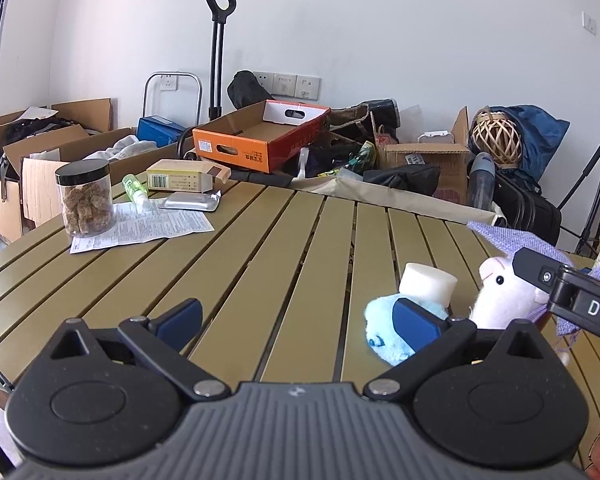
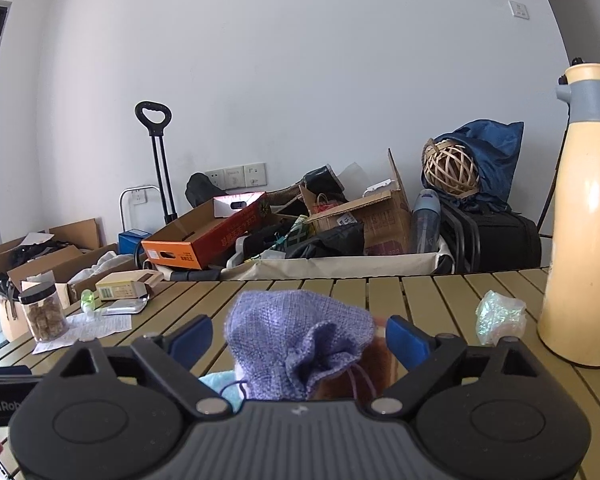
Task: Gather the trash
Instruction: 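Close the right gripper on the purple knit bag while the left tool approaches the blue fuzzy plush, then close the left gripper on the blue fuzzy plush while the right gripper holds the knit bag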
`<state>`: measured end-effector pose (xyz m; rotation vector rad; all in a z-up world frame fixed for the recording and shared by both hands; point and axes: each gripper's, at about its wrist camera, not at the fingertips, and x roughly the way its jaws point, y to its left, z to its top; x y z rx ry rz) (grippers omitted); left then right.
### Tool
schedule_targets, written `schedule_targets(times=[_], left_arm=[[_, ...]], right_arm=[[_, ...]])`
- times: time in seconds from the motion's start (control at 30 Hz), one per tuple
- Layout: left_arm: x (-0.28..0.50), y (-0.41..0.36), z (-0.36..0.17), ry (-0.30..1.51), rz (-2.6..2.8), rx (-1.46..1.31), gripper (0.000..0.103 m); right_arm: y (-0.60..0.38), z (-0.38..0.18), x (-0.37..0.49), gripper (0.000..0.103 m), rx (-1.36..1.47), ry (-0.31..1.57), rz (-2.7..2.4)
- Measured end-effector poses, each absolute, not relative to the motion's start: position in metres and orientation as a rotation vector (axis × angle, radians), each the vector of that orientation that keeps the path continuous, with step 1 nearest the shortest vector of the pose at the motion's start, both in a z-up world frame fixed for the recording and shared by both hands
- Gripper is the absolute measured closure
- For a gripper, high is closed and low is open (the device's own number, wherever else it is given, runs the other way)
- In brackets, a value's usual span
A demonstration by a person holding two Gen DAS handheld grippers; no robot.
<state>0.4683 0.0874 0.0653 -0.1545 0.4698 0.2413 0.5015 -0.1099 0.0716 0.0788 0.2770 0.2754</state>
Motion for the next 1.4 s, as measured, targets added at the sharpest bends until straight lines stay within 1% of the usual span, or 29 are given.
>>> schedule_targets(times=[0.03,0.07,0.2,0.37,0.5,0.6,0.8,0.87,1.03,1.4], left_arm=[[0.468,0.087,0.064,0.472,0.241,-0.149,0.000],[0.468,0.087,0.064,0.472,0.241,-0.145,0.000],[0.469,0.089,0.061,0.476,0.247,-0.145,0.000],[0.473,0.090,0.058,0.492,0.257,-0.145,0.000],[0.475,0.086,0.057,0.493,0.253,-0.143,0.000],[0.477,0.083,0.058,0.495,0.250,-0.143,0.000],[0.481,0.077,0.058,0.496,0.238,-0.148,0.000],[0.483,0.075,0.057,0.497,0.236,-0.148,0.000],[0.488,0.070,0.055,0.500,0.233,-0.147,0.000],[0.511,0.053,0.043,0.521,0.235,-0.109,0.000]], right_arm=[[-0.109,0.070,0.502,0.015,0.072,0.277,0.271],[-0.107,0.068,0.503,0.021,0.065,0.278,0.267],[-0.110,0.065,0.505,0.028,0.077,0.278,0.265],[-0.117,0.063,0.503,0.042,0.120,0.280,0.290],[-0.121,0.062,0.501,0.045,0.151,0.290,0.323],[-0.127,0.061,0.501,0.049,0.179,0.300,0.341],[-0.143,0.062,0.498,0.062,0.252,0.287,0.355],[-0.149,0.063,0.496,0.068,0.270,0.277,0.358],[-0.160,0.068,0.488,0.073,0.284,0.233,0.347],[-0.198,0.080,0.468,0.074,0.312,0.130,0.246]])
